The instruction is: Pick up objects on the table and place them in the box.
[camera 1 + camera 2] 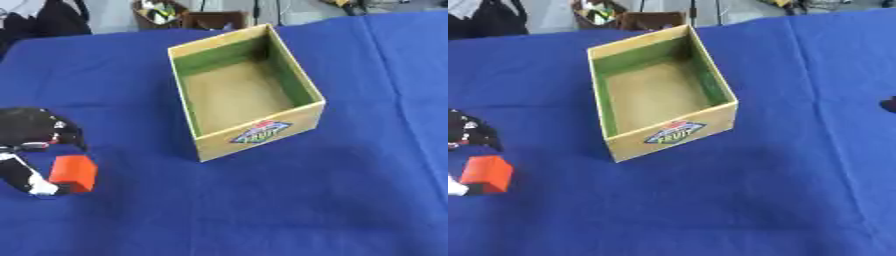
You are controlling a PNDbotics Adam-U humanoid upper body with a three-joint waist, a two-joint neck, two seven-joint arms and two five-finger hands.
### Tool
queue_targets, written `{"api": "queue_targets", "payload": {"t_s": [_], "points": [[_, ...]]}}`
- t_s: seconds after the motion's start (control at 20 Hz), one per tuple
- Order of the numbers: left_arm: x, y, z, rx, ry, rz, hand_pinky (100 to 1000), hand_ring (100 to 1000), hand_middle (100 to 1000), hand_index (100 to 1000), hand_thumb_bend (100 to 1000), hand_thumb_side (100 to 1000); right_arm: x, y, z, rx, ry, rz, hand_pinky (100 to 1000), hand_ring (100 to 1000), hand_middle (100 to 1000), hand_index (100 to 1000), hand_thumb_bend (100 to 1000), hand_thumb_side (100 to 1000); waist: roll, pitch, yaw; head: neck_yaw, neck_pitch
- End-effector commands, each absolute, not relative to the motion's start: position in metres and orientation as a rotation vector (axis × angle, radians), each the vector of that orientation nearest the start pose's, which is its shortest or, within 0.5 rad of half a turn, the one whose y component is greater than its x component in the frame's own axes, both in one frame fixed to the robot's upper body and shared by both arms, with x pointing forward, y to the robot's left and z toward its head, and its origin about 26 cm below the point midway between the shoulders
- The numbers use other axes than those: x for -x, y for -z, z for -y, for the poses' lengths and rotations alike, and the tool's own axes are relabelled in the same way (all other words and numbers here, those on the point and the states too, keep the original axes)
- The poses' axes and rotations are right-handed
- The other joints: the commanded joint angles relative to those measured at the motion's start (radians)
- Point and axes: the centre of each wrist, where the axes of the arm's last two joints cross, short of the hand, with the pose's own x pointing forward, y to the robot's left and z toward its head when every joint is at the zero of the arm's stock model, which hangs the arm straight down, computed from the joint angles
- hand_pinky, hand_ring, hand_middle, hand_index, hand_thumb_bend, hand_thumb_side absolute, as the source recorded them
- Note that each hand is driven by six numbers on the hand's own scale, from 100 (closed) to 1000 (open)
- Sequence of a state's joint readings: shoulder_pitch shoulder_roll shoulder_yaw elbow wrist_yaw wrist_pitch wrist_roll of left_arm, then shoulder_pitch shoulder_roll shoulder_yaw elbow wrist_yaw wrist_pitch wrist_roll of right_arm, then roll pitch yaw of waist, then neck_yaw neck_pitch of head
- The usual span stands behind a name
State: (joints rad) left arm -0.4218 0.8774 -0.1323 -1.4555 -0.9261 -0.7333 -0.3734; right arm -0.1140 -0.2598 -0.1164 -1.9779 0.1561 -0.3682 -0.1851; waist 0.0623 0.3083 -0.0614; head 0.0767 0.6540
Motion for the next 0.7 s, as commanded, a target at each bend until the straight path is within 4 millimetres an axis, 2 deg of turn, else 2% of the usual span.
{"api": "queue_targets", "payload": {"t_s": [0.05,0.1,0.25,0.35,0.4,0.5,0.7], "points": [[-0.3574,-0.2034,-0.4040,1.156,-2.908,-1.651,337,564,497,571,100,606,-0.2772,-0.1546,0.2990,0.481,-0.172,2.498,764,625,509,716,100,746,0.001,-0.015,0.001,0.001,-0.008],[-0.3576,-0.2033,-0.4039,1.157,-2.903,-1.673,318,550,486,533,100,546,-0.2772,-0.1546,0.2989,0.481,-0.172,2.497,764,625,510,716,100,746,0.001,-0.016,0.001,0.001,-0.008],[-0.3580,-0.2006,-0.4049,1.147,-2.895,-1.746,277,516,449,487,100,535,-0.2771,-0.1546,0.2990,0.482,-0.169,2.497,764,625,510,715,100,744,0.000,-0.016,0.000,0.003,-0.007],[-0.3583,-0.1993,-0.4061,1.153,-2.879,-1.812,244,493,422,442,100,415,-0.2770,-0.1544,0.2992,0.484,-0.167,2.496,765,626,510,715,100,742,0.000,-0.016,0.000,0.003,-0.007],[-0.3585,-0.1981,-0.4067,1.159,-2.868,-1.854,222,480,409,409,100,284,-0.2770,-0.1544,0.2992,0.484,-0.167,2.496,765,626,510,715,100,743,0.000,-0.016,0.000,0.003,-0.007],[-0.3594,-0.1973,-0.4077,1.177,-2.844,-1.931,207,483,400,371,100,272,-0.2771,-0.1544,0.2990,0.483,-0.167,2.496,766,626,510,715,100,744,0.000,-0.016,0.000,0.002,-0.008],[-0.3599,-0.2048,-0.4071,1.212,-2.762,-2.057,189,475,388,355,100,267,-0.2768,-0.1541,0.2997,0.486,-0.167,2.495,766,626,510,715,100,745,0.000,-0.017,0.001,0.003,-0.008]]}}
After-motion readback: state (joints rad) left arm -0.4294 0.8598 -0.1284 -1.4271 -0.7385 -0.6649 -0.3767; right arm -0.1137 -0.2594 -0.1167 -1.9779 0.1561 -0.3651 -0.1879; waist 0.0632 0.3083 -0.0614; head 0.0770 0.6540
